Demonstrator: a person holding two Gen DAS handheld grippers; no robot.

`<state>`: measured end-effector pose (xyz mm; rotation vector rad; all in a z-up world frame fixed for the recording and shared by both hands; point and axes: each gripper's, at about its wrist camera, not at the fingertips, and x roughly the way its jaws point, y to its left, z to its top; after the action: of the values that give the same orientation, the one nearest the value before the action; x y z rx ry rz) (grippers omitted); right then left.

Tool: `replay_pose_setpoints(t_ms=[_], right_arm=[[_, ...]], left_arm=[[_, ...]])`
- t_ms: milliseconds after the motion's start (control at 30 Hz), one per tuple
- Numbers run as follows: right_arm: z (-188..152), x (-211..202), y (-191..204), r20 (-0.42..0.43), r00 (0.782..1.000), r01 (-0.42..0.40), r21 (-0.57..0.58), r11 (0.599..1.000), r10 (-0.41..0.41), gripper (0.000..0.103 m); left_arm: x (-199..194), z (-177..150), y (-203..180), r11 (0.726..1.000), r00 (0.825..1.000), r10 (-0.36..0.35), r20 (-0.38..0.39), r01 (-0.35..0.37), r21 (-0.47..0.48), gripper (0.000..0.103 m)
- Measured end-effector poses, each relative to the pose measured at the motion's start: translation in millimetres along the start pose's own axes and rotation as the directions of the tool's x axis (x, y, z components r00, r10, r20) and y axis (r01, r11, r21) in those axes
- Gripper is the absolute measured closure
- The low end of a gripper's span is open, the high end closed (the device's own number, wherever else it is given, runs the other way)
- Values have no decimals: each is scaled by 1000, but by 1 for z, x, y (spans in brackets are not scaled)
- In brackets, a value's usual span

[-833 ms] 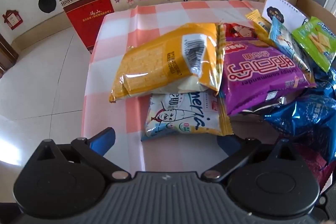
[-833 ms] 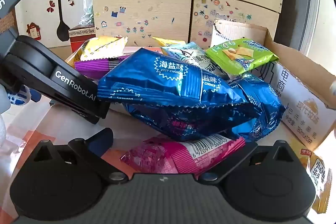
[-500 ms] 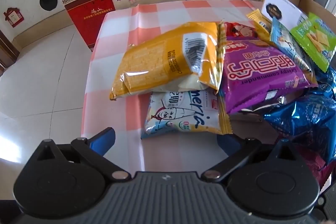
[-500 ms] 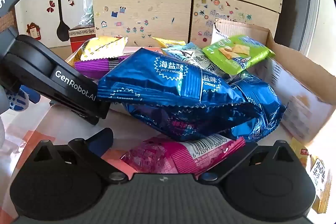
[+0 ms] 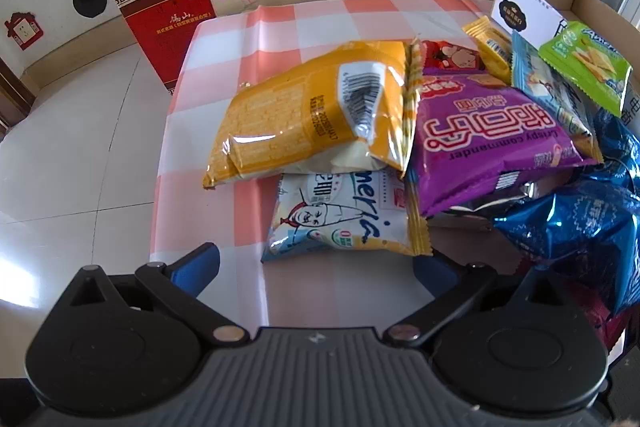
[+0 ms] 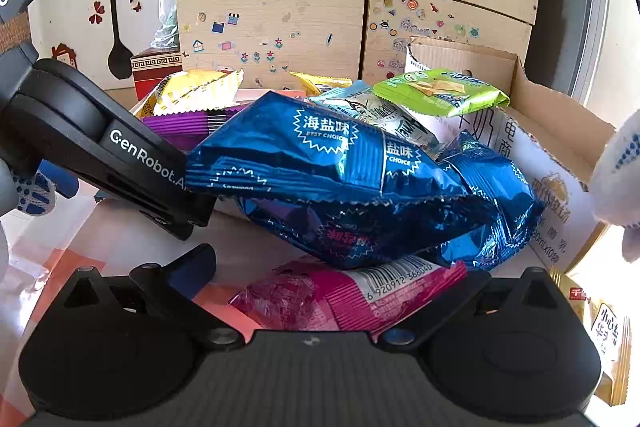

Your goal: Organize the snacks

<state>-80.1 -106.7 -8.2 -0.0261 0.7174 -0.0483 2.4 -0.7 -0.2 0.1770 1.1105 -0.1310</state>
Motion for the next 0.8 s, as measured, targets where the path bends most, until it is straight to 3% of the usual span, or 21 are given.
replay_pose_setpoints(t_ms=[800], right_arm=[[0,0,0,1,1000,0,0,1000,0,0]], left_arm=[[-8,-1,0,1000,1000,-6,-2,6,-27,1]])
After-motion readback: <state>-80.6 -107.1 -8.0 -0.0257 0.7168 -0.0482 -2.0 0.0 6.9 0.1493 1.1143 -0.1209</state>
